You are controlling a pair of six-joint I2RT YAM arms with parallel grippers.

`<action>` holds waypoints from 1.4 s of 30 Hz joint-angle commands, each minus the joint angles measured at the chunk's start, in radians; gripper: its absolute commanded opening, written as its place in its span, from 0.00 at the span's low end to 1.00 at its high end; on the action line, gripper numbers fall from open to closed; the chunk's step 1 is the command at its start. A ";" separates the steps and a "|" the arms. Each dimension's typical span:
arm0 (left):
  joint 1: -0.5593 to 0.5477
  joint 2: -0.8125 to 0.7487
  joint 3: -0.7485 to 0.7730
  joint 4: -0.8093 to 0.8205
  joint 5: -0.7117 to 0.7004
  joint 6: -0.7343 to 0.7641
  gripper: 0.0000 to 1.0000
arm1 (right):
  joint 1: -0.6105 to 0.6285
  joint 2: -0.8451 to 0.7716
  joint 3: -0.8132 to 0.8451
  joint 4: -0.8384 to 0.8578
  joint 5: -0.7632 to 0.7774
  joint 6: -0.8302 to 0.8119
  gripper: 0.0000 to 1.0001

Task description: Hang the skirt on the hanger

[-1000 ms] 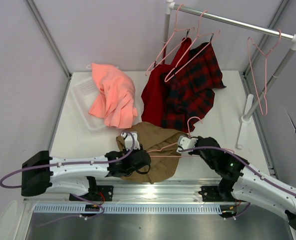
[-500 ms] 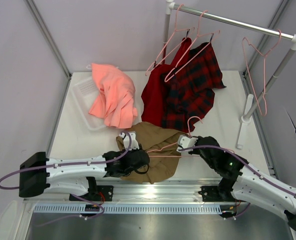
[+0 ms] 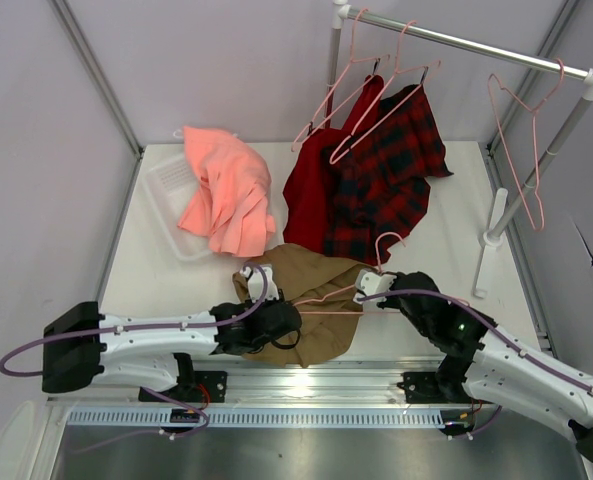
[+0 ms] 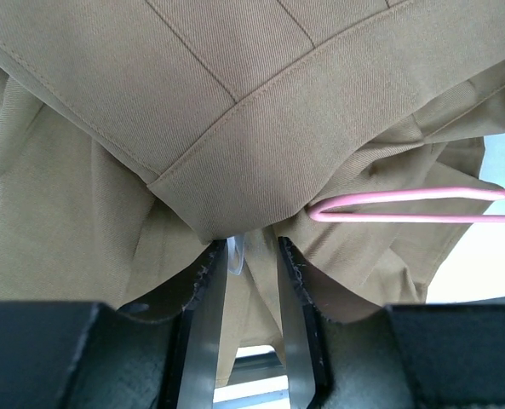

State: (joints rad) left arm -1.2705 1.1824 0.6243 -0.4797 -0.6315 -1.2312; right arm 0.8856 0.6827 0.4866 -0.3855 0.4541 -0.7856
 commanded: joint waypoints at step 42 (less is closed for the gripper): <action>0.051 -0.339 -0.058 -0.118 -0.103 0.062 0.00 | 0.059 0.133 0.084 0.158 -0.100 0.158 0.00</action>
State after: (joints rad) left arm -1.2251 0.8928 0.5743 -0.5674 -0.7013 -1.1694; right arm 0.9314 0.8162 0.5289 -0.2855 0.3500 -0.6426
